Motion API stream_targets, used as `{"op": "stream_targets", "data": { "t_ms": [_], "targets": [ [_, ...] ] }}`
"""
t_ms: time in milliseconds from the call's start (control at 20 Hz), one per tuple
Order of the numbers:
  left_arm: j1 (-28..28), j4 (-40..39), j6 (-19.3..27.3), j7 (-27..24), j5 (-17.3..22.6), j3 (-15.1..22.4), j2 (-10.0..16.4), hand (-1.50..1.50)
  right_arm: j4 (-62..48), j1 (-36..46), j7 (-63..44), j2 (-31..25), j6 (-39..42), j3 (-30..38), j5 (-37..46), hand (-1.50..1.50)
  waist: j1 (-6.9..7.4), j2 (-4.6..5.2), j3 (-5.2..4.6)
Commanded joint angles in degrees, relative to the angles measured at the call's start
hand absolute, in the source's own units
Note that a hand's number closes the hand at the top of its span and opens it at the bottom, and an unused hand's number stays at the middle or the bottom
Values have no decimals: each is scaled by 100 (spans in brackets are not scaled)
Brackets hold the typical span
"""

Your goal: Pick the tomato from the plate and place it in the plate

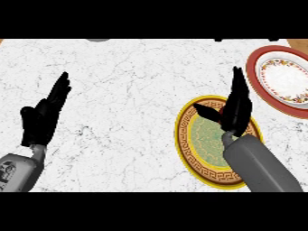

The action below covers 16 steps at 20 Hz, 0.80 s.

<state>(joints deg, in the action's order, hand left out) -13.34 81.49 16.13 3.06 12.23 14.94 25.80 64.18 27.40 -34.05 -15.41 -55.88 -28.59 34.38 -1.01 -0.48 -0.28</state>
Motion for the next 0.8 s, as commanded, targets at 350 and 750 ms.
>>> {"op": "stream_targets", "data": {
  "t_ms": [350, 750],
  "targets": [
    [-93, 93, 45, 406, -7, -123, 42, 0, 1386, 323, -3221, -474, 3182, -64, 770, -150, -188, -96, 2],
    [225, 218, -46, -21, -82, -124, -29, 0, 2657, 382, -4619, -897, 4905, 315, 129, -150, -41, -51, 14]
  ]
}}
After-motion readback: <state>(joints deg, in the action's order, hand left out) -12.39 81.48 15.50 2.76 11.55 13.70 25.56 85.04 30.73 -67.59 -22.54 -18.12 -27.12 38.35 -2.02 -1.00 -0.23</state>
